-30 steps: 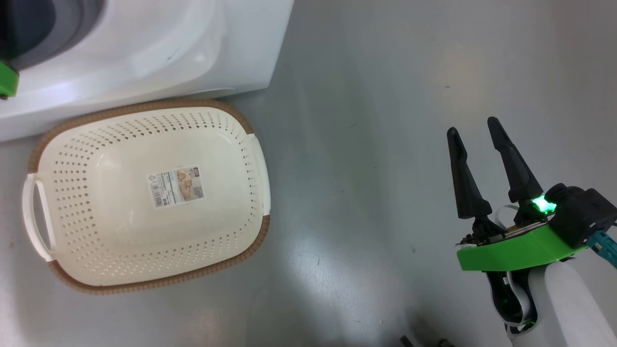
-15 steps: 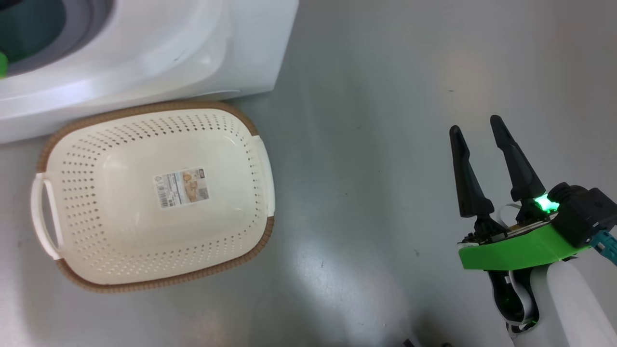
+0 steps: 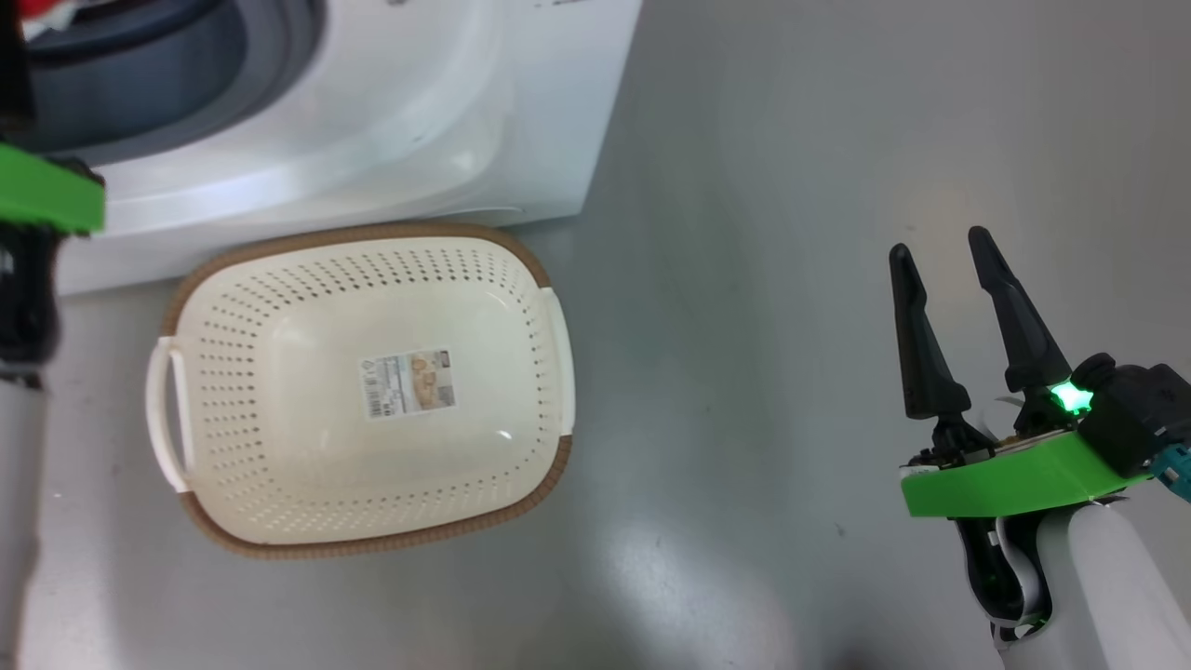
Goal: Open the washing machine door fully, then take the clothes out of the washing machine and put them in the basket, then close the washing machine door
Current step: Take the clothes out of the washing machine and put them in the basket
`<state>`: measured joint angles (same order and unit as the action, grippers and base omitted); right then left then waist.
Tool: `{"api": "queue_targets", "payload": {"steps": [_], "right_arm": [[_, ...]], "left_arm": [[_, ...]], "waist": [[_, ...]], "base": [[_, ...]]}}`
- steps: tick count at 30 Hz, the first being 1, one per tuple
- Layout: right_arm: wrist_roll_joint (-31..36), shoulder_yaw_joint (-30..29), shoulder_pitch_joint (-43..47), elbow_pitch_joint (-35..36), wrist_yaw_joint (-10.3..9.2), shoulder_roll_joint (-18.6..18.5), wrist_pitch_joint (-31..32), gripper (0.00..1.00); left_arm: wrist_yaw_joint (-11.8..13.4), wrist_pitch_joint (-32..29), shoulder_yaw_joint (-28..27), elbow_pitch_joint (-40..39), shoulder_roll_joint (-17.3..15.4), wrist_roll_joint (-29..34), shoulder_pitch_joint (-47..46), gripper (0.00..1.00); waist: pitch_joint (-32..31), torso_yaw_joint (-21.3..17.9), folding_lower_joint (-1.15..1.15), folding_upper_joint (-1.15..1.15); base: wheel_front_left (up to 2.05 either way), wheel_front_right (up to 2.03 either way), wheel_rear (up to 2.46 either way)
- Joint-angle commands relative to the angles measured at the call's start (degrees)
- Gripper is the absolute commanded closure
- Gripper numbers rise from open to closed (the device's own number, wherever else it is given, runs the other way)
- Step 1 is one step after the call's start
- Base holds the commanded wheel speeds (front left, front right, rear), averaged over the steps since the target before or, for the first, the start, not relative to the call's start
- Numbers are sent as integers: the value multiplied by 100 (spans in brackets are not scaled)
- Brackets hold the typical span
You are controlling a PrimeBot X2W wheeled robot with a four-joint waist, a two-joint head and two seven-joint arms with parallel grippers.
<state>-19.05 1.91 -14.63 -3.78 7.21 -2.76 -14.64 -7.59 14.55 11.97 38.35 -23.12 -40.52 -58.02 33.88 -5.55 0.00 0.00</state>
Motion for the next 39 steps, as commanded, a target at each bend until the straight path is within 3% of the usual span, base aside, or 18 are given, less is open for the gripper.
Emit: {"api": "queue_targets", "payload": {"steps": [1,5,13,15,32,39], "right_arm": [[79,73,121,91,28,-11,-36,0],[118,9,185,51,28,-11,-36,0],[168,-59,258,4,28,-11,-36,0],[168,-59,258,4,28,-11,-36,0],[176,-101,260,-16,28,-11,-36,0],[154,-98,270,-2,28,-11,-36,0]], "left_arm": [[10,44,-418,-309,-165,214,267,100],[10,44,-1098,-1035,286,821,1050,100],[10,44,-1627,-2014,798,1483,2050,100],[10,44,-1627,-2014,798,1483,2050,100],[10,45,-2357,-4451,1627,2202,3417,100],[10,45,-2328,-4549,1773,2199,3639,100]], "waist": [[-152,147,0,0],[-290,289,0,0],[-403,437,0,0],[-403,437,0,0],[-508,493,0,0],[-528,470,0,0]], "base": [[0,0,0],[0,0,0],[0,0,0],[0,0,0],[0,0,0],[0,0,0]]}}
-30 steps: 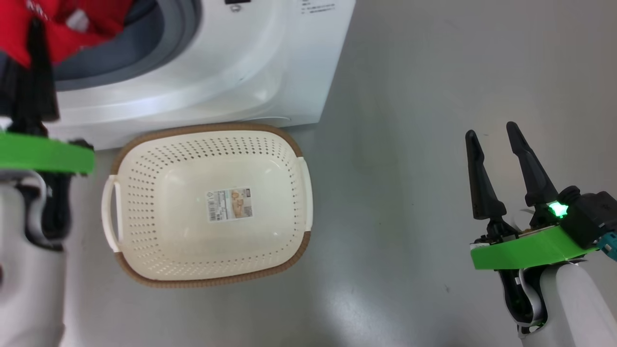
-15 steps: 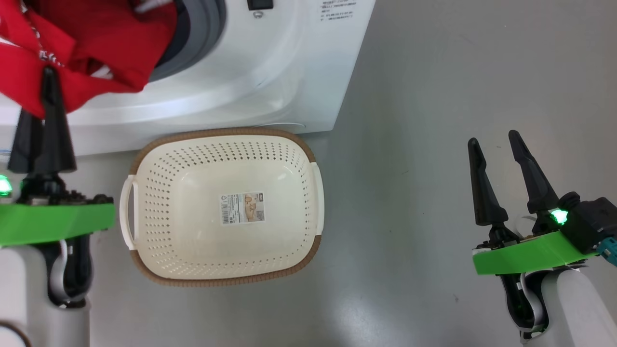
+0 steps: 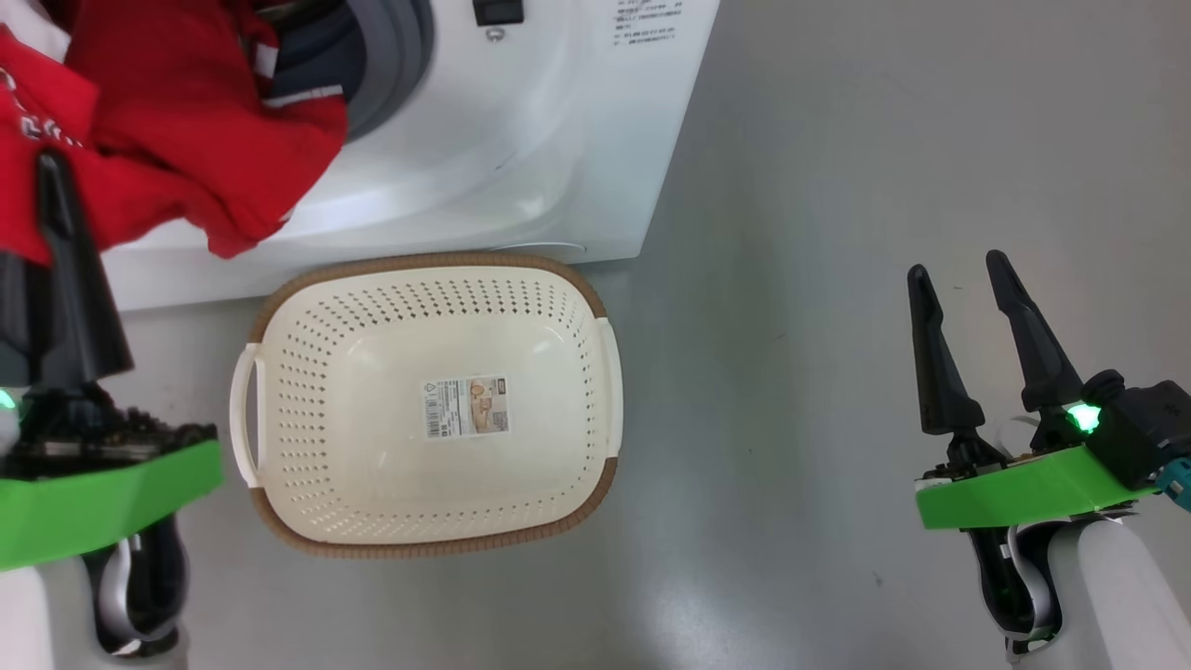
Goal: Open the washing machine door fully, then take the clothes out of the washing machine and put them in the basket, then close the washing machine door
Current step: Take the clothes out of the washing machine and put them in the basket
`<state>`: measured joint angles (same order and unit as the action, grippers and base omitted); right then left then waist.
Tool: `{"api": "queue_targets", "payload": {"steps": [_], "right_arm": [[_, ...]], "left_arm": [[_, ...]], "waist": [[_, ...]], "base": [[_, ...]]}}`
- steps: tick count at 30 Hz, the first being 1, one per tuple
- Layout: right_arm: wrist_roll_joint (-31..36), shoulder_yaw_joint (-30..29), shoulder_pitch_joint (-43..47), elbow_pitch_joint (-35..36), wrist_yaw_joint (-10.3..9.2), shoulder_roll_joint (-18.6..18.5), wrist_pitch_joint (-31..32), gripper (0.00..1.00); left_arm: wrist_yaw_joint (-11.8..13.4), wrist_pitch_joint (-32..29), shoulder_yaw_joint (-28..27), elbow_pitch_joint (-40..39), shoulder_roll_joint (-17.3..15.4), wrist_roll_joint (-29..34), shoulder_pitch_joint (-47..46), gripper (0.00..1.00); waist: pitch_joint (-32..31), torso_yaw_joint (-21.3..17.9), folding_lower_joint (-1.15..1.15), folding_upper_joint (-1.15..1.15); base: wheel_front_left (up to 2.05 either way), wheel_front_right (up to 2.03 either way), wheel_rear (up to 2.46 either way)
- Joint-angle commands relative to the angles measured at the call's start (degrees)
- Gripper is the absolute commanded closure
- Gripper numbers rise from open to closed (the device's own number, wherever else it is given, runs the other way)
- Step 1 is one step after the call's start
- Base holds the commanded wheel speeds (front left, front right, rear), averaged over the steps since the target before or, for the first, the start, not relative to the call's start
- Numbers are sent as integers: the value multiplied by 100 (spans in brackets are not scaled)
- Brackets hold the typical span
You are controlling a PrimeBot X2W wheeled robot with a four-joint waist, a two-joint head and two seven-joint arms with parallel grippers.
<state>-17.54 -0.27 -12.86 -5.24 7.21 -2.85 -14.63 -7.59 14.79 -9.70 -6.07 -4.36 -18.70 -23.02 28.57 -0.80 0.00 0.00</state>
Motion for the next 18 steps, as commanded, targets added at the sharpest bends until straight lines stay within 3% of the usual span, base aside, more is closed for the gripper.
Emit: {"api": "queue_targets", "payload": {"steps": [1,18], "right_arm": [[1,123,90,144,28,-3,-37,0],[-80,178,6,194,28,-3,-37,0]], "left_arm": [[10,20,-140,-43,-100,11,153,100],[10,20,430,1610,-207,29,339,100]], "waist": [[2,-9,0,0],[245,-97,0,0]], "base": [[0,0,0],[0,0,0]]}}
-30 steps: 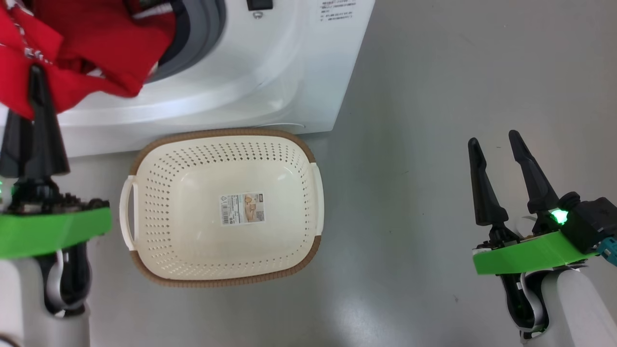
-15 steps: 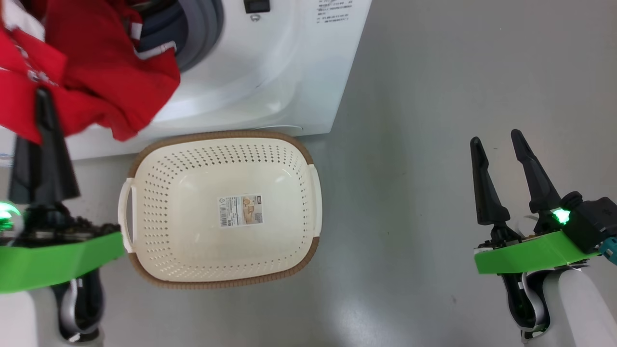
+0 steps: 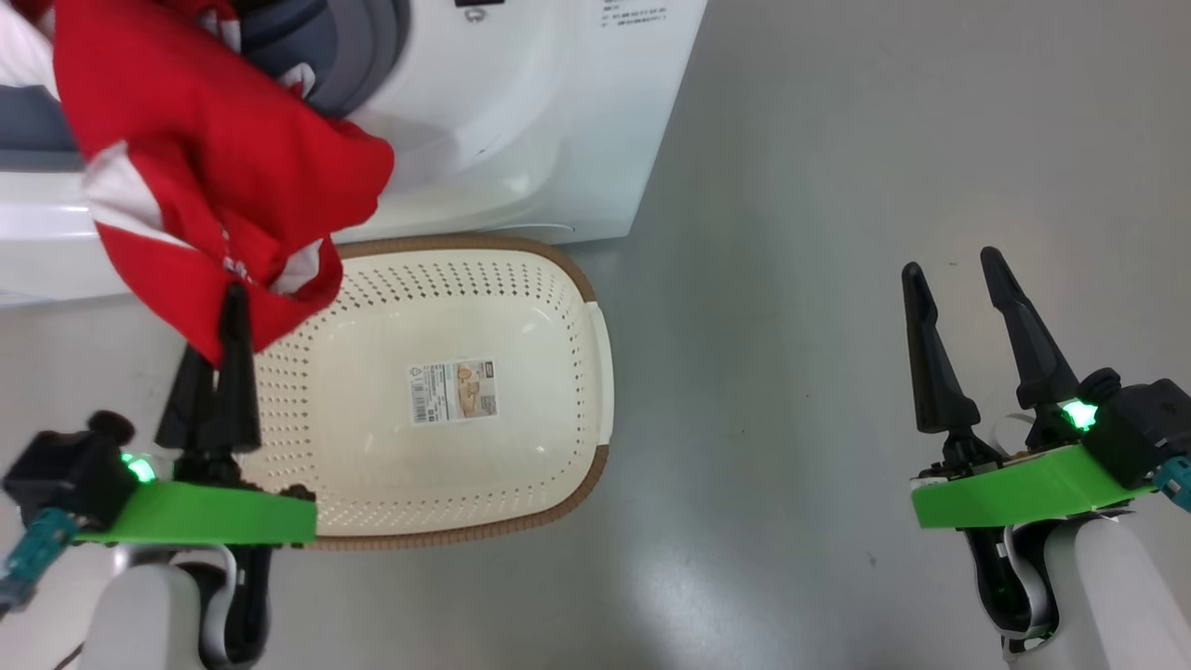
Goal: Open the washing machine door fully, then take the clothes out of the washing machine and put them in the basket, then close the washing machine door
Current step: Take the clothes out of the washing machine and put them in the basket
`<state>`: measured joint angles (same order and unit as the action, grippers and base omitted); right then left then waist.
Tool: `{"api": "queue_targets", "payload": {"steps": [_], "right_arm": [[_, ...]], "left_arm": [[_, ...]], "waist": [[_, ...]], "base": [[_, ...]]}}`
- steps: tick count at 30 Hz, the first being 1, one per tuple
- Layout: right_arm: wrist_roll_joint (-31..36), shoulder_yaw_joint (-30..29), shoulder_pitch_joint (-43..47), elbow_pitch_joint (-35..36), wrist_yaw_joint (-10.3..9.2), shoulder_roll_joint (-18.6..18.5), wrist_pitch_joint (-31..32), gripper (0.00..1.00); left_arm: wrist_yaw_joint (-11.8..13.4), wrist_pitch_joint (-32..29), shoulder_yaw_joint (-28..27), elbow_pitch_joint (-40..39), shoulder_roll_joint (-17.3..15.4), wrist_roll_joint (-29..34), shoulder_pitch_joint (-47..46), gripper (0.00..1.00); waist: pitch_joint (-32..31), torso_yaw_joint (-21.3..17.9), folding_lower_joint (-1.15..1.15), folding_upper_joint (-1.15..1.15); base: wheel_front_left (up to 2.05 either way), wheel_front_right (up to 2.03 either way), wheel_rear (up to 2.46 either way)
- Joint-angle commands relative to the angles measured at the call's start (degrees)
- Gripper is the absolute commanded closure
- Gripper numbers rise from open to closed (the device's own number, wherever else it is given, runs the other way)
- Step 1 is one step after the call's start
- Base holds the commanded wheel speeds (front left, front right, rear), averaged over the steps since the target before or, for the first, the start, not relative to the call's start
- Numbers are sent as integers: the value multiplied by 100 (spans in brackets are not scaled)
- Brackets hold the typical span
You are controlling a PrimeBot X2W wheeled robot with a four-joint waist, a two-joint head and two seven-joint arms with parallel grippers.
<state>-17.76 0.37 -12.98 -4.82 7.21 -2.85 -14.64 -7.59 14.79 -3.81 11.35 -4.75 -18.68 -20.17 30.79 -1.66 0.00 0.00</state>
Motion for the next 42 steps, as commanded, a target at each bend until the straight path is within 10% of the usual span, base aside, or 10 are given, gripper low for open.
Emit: {"api": "queue_targets", "payload": {"steps": [1,9,11,13,42], "right_arm": [[-60,112,7,158,28,-3,-36,0],[-60,127,-65,198,28,-3,-36,0],[-65,140,-85,205,28,-3,-36,0],[-69,150,-96,212,28,-3,-36,0],[-24,176,-90,153,28,-3,-36,0]], "left_arm": [[10,20,-127,-24,-187,22,31,100],[10,20,226,818,-370,-21,-337,82],[10,20,320,1023,-411,-34,-446,56],[10,20,383,1213,-443,-39,-543,0],[10,21,35,1105,-353,49,-545,0]], "waist": [[48,-15,0,0],[273,-37,0,0],[328,-52,0,0],[361,-67,0,0],[202,59,0,0]], "base": [[0,0,0],[0,0,0],[0,0,0],[0,0,0],[0,0,0]]}}
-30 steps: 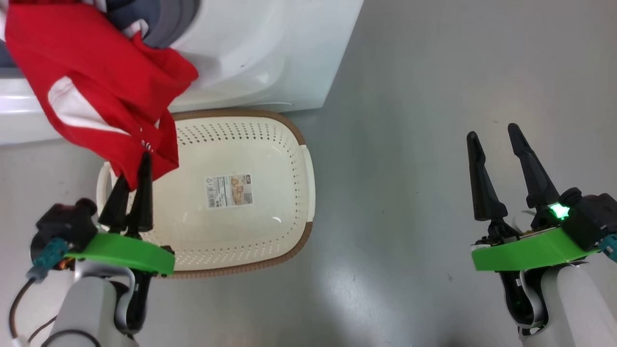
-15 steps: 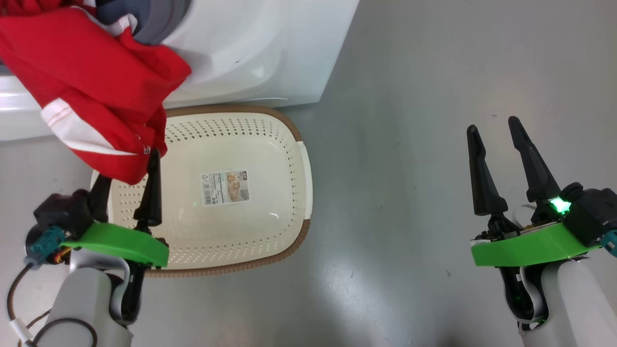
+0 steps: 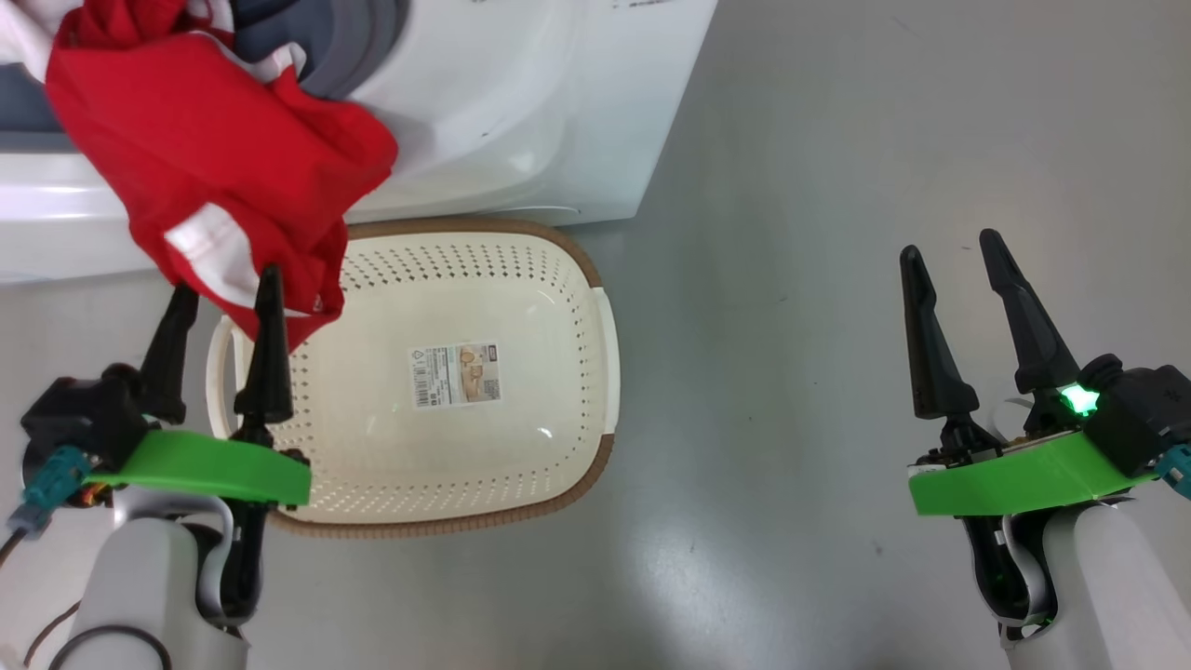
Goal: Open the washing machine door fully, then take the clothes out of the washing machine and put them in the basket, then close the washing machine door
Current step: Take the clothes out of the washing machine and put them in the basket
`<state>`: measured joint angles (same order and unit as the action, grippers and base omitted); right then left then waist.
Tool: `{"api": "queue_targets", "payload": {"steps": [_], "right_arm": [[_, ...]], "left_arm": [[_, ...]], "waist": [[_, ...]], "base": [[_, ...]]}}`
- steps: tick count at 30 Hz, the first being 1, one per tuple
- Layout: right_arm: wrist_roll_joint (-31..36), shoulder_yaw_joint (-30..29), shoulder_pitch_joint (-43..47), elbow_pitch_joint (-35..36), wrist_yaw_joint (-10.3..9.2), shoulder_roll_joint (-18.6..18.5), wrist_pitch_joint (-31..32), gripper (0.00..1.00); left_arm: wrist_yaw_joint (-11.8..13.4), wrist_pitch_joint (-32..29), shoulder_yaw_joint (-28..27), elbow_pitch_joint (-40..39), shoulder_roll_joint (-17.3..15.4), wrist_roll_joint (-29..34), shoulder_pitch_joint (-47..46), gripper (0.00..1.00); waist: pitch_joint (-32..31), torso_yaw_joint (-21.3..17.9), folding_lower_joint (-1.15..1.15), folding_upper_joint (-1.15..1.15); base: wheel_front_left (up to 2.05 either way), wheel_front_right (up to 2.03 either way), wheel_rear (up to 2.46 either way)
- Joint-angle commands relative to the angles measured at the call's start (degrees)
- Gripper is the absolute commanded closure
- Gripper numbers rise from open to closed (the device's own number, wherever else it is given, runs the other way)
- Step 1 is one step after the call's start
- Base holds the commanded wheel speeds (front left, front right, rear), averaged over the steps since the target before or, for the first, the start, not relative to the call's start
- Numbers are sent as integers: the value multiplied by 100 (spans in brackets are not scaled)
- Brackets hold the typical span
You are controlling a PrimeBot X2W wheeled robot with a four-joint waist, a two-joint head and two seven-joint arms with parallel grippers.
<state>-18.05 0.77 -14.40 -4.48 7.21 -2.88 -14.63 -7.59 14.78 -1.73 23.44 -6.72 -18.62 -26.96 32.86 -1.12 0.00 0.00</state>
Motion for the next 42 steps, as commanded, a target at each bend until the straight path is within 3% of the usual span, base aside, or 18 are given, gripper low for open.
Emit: {"api": "queue_targets", "payload": {"steps": [1,24,42], "right_arm": [[9,135,53,117,28,1,-37,0],[91,94,232,58,28,1,-37,0],[187,-50,870,-99,28,1,-37,0]], "left_arm": [[10,22,-184,-163,-146,57,155,0],[10,22,-357,-1545,43,309,1166,0],[10,22,-652,-1773,188,568,1959,0]], "waist": [[-12,17,0,0],[-308,138,0,0],[-1192,237,0,0]], "base": [[0,0,0],[0,0,0],[0,0,0]]}}
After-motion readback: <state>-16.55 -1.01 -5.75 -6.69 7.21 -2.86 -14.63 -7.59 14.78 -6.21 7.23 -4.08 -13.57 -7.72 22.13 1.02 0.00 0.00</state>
